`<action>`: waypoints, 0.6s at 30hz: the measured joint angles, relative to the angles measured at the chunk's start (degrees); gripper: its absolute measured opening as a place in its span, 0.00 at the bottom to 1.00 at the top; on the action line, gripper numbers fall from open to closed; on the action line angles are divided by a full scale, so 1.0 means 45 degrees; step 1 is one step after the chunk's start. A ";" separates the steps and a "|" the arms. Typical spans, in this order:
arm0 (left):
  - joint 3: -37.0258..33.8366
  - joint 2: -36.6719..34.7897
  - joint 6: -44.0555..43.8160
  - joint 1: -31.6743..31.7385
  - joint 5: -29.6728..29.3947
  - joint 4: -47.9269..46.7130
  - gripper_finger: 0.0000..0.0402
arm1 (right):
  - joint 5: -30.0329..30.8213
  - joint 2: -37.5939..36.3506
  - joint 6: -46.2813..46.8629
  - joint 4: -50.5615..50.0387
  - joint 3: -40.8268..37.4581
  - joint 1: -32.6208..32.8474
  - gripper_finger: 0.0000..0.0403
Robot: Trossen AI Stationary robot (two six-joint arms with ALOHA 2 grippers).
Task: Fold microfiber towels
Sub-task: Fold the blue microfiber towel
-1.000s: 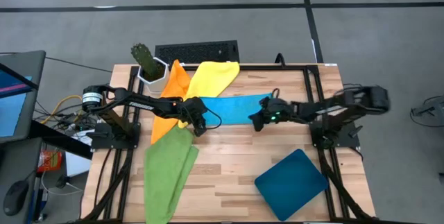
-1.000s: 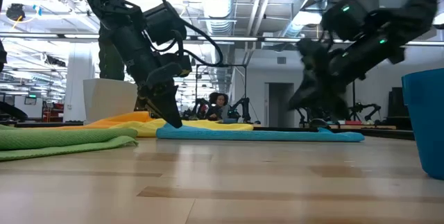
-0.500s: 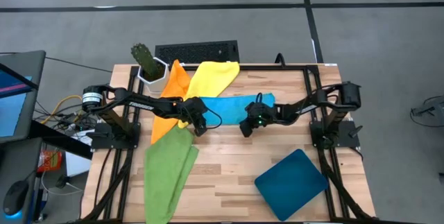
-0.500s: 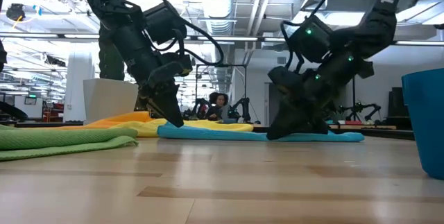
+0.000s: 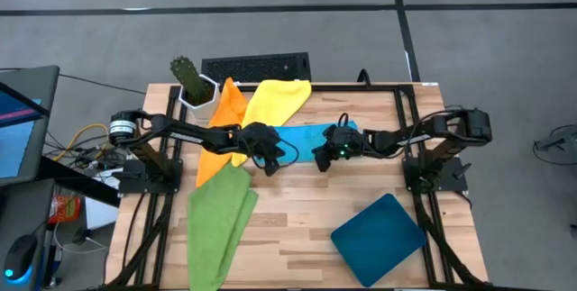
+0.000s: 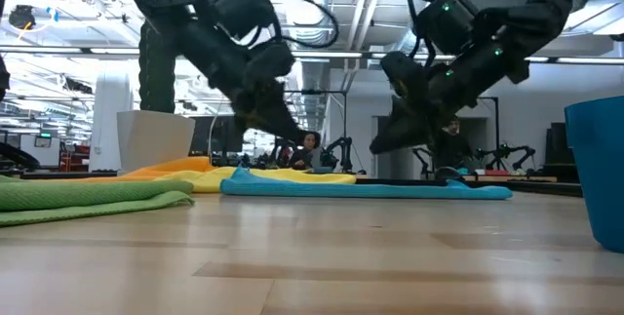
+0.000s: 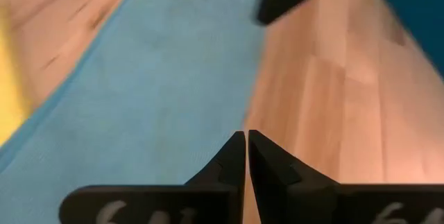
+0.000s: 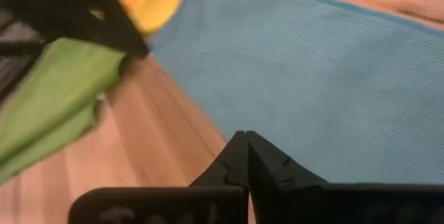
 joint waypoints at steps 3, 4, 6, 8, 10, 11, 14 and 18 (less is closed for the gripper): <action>-0.0027 0.0767 0.0015 -0.0099 0.0054 0.0831 0.00 | 0.0259 -0.0361 -0.0051 -0.0880 0.0003 0.0015 0.05; -0.0031 0.1039 -0.0059 -0.0111 0.0086 0.1109 0.00 | 0.0259 -0.0452 -0.0058 -0.1228 -0.0004 0.0015 0.04; 0.0055 0.1680 -0.0130 -0.0106 0.0325 0.1883 0.00 | 0.0251 -0.0484 -0.0129 -0.1606 -0.0006 0.0032 0.04; 0.0345 0.2308 -0.0184 -0.0111 0.0336 0.2060 0.00 | 0.0238 -0.0484 -0.0147 -0.1961 -0.0006 0.0060 0.05; 0.0631 0.2828 -0.0269 -0.0121 0.0226 0.2046 0.00 | 0.0220 -0.0484 -0.0145 -0.2240 -0.0006 0.0066 0.06; 0.0829 0.3083 -0.0274 -0.0109 0.0228 0.2118 0.00 | 0.0217 -0.0484 -0.0145 -0.2381 -0.0006 0.0073 0.06; 0.1175 0.3580 -0.0279 -0.0082 0.0380 0.2020 0.00 | 0.0207 -0.0484 -0.0145 -0.2629 -0.0006 0.0068 0.06; 0.1319 0.3828 -0.0409 -0.0097 0.0373 0.1918 0.00 | 0.0197 -0.0590 -0.0145 -0.2557 -0.0009 0.0068 0.04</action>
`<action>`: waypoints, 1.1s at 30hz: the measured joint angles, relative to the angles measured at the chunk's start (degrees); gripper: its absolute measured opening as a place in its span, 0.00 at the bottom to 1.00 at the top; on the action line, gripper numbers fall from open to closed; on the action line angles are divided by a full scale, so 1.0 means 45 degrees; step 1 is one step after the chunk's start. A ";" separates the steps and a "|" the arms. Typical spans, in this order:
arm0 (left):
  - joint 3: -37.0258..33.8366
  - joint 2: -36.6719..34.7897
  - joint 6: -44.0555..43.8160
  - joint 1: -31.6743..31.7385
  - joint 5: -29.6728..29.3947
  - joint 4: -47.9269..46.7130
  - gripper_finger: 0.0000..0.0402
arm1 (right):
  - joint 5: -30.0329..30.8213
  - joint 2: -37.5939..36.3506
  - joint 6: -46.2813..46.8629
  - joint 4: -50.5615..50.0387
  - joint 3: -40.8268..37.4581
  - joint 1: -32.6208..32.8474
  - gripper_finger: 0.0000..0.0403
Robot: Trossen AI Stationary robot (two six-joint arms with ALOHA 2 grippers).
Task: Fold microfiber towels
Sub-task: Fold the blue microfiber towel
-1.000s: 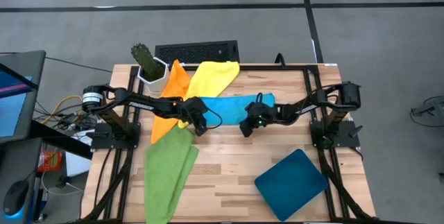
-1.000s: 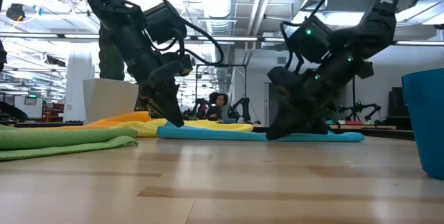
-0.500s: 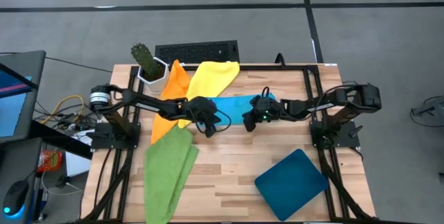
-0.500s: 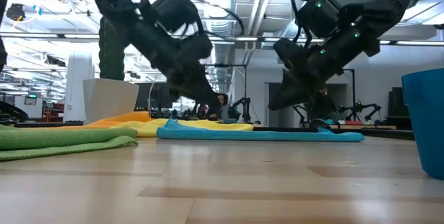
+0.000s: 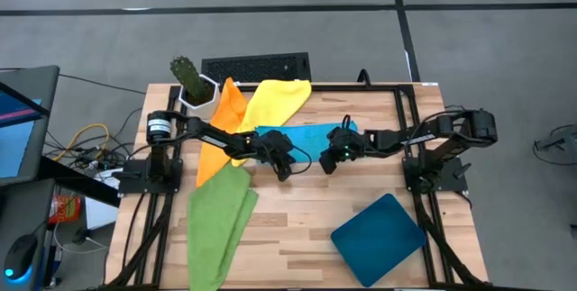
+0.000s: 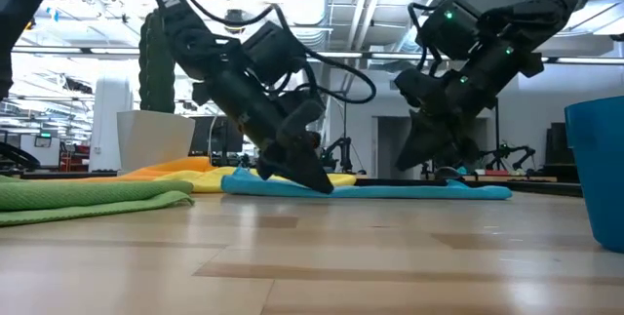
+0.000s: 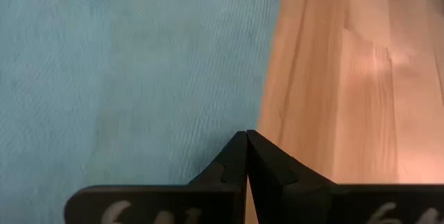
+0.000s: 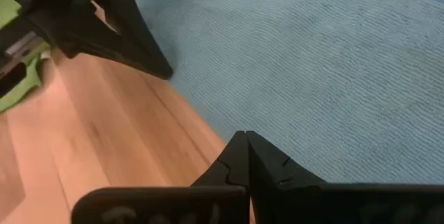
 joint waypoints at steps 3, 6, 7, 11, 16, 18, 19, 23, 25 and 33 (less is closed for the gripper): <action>0.0014 0.0024 -0.0005 0.0009 -0.0010 -0.0073 0.00 | 0.0005 -0.0020 -0.0039 -0.0247 0.0021 0.0000 0.04; 0.0021 0.0024 -0.0001 0.0013 -0.0049 -0.0327 0.00 | 0.0099 0.0058 -0.0070 -0.1037 0.0003 0.0051 0.05; 0.0030 0.0024 0.0004 0.0010 -0.0076 -0.0371 0.00 | 0.0196 0.0125 -0.0095 -0.1225 0.0006 0.0088 0.05; 0.0033 0.0024 0.0004 0.0010 -0.0121 -0.0378 0.00 | 0.0365 0.0162 -0.0204 -0.1428 -0.0338 0.0139 0.04; 0.0013 -0.0053 -0.0005 0.0010 -0.0102 -0.0384 0.00 | 0.0344 0.0267 -0.0204 -0.1565 -0.0492 -0.0060 0.04; 0.0009 -0.0110 -0.0010 0.0036 -0.0084 -0.0465 0.00 | 0.0345 0.0005 -0.0204 -0.1615 -0.0498 -0.0139 0.06; 0.0004 -0.0141 -0.0015 0.0048 -0.0049 -0.0534 0.00 | 0.0345 -0.0222 -0.0201 -0.1672 -0.0498 -0.0165 0.06; 0.0004 -0.0146 -0.0169 0.0053 -0.0029 -0.0535 0.00 | 0.0714 -0.1515 -0.0107 -0.3274 -0.0498 -0.0125 0.05; 0.0004 -0.0146 -0.0200 0.0053 -0.0029 -0.0530 0.00 | 0.1137 -0.2097 -0.0107 -0.4347 -0.0498 0.0016 0.04; 0.0004 -0.0146 -0.0209 0.0073 -0.0029 -0.0360 0.00 | 0.1977 -0.2943 0.0144 -0.6289 -0.1115 0.0214 0.06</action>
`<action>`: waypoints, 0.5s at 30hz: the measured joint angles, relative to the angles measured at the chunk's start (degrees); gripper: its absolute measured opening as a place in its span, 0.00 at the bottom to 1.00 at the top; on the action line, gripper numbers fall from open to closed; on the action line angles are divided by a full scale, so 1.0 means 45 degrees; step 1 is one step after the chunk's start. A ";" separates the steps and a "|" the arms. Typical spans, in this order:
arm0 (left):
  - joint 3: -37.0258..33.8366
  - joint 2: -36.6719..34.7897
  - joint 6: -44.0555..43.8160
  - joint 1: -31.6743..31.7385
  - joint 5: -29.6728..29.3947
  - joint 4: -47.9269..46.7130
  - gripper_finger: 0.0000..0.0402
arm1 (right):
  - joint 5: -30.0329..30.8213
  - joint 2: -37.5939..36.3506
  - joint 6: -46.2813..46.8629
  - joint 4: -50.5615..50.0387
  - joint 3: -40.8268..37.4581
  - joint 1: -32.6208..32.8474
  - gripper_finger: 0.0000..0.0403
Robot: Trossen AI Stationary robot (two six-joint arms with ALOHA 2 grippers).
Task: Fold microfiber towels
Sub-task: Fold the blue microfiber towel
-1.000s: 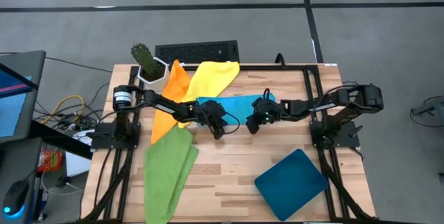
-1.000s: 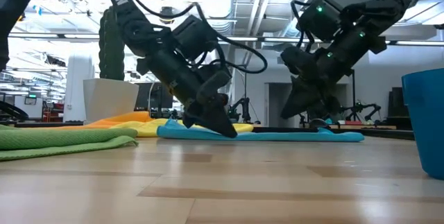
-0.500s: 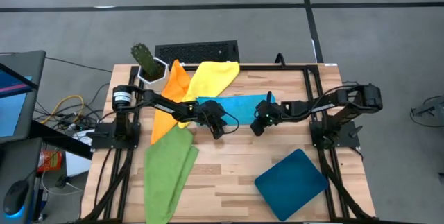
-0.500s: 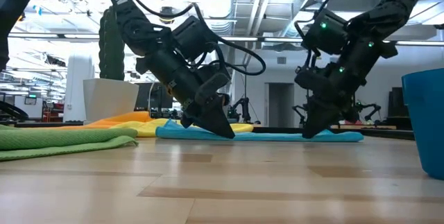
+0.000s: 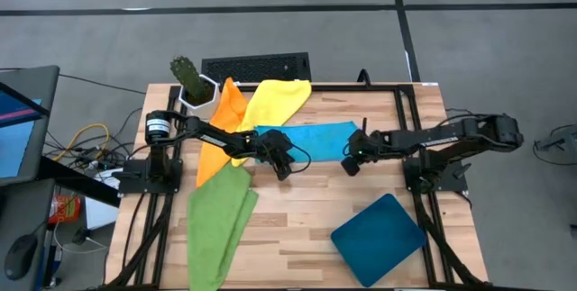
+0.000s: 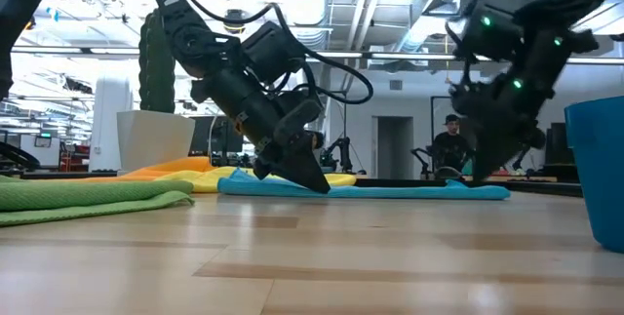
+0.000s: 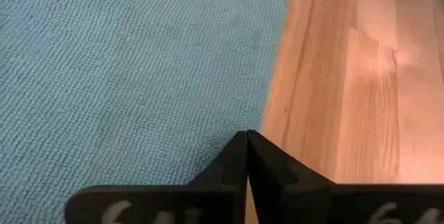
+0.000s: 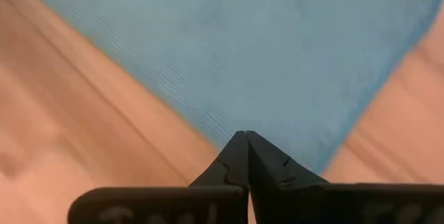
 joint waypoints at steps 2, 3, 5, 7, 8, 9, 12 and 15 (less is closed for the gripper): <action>0.0000 0.0000 0.0000 0.0000 0.0000 0.0000 0.00 | -0.0005 0.0193 0.0216 0.0148 -0.0421 -0.0005 0.06; 0.0004 0.0000 0.0000 0.0000 0.0000 0.0000 0.00 | 0.0012 0.0265 0.0327 0.0315 -0.0580 -0.0010 0.05; 0.0131 0.0000 -0.0002 0.0000 0.0000 -0.0159 0.00 | 0.0044 0.0319 0.0454 0.0585 -0.0750 -0.0011 0.05; 0.0323 0.0000 -0.0004 0.0000 0.0000 -0.0213 0.00 | 0.0041 0.0314 0.0519 0.0609 -0.0806 -0.0010 0.05; 0.0417 -0.0005 0.0000 0.0000 0.0000 -0.0214 0.00 | 0.0047 0.0294 0.0525 0.0595 -0.0801 -0.0011 0.05; 0.0506 -0.0005 -0.0004 0.0000 0.0014 -0.0241 0.00 | 0.0039 0.0194 0.0523 0.0585 -0.0808 -0.0016 0.05; 0.1022 -0.0005 0.0010 0.0076 0.0452 -0.0509 0.00 | 0.0008 -0.0252 0.0604 0.0216 -0.0862 -0.0019 0.08; 0.1771 -0.0012 0.0122 0.0157 0.0920 -0.1113 0.00 | -0.0038 -0.1052 0.1612 -0.0652 -0.0488 -0.0155 0.11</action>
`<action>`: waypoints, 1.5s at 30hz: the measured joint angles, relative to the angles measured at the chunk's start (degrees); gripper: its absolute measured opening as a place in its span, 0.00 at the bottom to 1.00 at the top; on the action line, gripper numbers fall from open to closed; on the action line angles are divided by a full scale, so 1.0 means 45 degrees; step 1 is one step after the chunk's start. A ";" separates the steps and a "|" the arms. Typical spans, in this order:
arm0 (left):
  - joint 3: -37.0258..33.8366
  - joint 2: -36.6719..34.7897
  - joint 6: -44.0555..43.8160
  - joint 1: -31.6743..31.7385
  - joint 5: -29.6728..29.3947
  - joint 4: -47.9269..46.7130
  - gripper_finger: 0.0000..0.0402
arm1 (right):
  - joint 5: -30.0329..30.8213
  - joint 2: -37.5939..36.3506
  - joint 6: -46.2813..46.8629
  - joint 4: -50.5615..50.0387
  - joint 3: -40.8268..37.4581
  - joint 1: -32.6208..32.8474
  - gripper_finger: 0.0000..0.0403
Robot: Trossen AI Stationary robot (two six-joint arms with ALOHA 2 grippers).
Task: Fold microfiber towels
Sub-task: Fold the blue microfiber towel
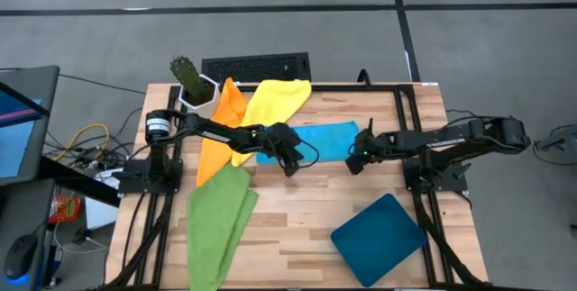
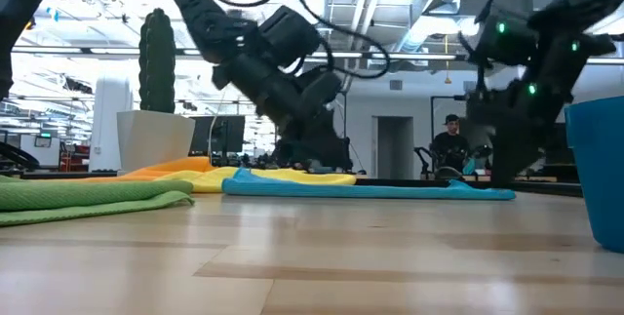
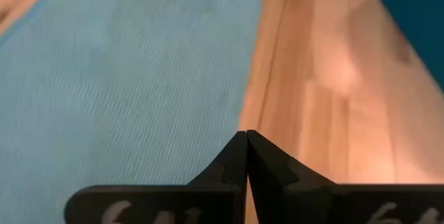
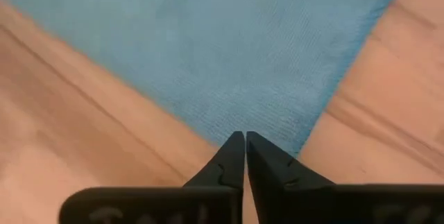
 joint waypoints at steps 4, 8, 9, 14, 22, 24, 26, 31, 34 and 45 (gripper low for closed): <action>0.0900 -0.0002 0.0295 0.0023 0.0096 -0.0233 0.00 | -0.0301 -0.1008 0.1499 -0.1375 0.0253 -0.0254 0.17; 0.1486 -0.0012 0.0670 0.0025 0.0108 -0.0217 0.00 | -0.0339 -0.1421 0.2510 -0.2270 0.0314 -0.0297 0.28; 0.1534 -0.0012 0.0706 0.0044 0.0110 -0.0223 0.00 | -0.0371 -0.1355 0.2700 -0.2390 0.0309 -0.0287 0.31; 0.1551 -0.0012 0.0238 0.0258 0.0685 -0.0242 0.00 | -0.0416 -0.0235 0.3235 -0.2319 0.0309 -0.0278 0.50; 0.1556 -0.0012 0.0203 0.0285 0.0754 -0.0393 0.00 | -0.0002 0.1181 0.3522 -0.0903 0.0309 -0.0399 0.56; 0.1556 -0.0012 0.0211 0.0285 0.0737 -0.0437 0.00 | -0.0020 0.1513 0.3597 -0.0825 0.0361 -0.0395 0.54; 0.1556 -0.0012 0.0310 0.0290 0.0728 -0.0432 0.00 | 0.0041 0.1858 0.3845 -0.0950 0.0416 -0.0333 0.52; 0.1556 -0.0012 0.0398 0.0290 0.0716 -0.0444 0.00 | 0.0218 0.2086 0.3910 -0.1365 0.0558 -0.0107 0.38; 0.1556 -0.0012 0.0403 0.0290 0.0716 -0.0450 0.00 | 0.0011 0.2026 0.3531 -0.1311 0.0693 -0.0117 0.26; 0.1556 -0.1001 0.0790 0.0722 0.1349 -0.1682 0.00 | -0.0451 0.2042 0.2942 -0.1825 0.1525 -0.0126 0.05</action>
